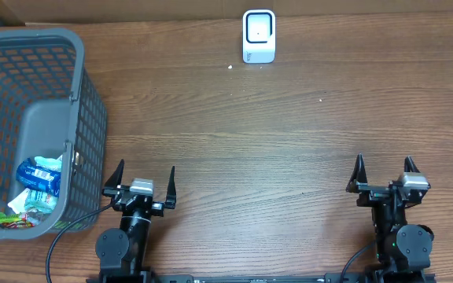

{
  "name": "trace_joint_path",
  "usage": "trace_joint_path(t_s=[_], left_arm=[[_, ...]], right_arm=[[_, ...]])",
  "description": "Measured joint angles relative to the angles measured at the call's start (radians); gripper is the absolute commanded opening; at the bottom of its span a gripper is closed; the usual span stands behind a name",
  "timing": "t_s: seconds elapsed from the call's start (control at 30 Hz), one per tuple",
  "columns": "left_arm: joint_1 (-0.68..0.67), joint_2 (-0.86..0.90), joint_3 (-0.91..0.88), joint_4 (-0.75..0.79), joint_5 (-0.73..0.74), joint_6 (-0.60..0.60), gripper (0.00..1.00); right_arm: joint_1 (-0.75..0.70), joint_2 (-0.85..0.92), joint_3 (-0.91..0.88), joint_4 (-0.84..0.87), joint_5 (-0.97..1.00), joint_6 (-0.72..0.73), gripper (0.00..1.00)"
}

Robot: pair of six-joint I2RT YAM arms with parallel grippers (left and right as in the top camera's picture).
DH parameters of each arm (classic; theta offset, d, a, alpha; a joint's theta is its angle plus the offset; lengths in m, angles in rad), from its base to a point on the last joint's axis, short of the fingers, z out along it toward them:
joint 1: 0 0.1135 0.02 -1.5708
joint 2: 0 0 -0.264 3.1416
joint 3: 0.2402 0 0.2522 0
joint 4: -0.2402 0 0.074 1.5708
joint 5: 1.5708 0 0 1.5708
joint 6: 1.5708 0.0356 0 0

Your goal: Scan the item barcode

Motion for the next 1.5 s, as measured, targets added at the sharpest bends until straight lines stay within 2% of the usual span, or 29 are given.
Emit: trace_joint_path(t_s=[0.57, 0.97, 1.27, 1.5], left_arm=[[0.0, 0.0, 0.0, 0.095, 0.008, 0.0, 1.0], [0.0, 0.0, 0.021, 0.086, 0.032, -0.008, 1.0], [0.0, 0.004, 0.186, 0.004, 0.064, -0.011, 1.0], [0.0, 0.12, 0.406, -0.097, 0.067, -0.01, 1.0]], right_arm=[[0.0, 0.0, 0.0, 0.042, -0.057, 0.003, 1.0], [0.0, 0.0, 0.003, 0.055, -0.154, 0.003, 1.0], [0.0, 0.002, 0.1, 0.023, -0.207, 0.004, 1.0], [0.0, 0.107, 0.305, -0.103, -0.225, 0.002, 1.0]])
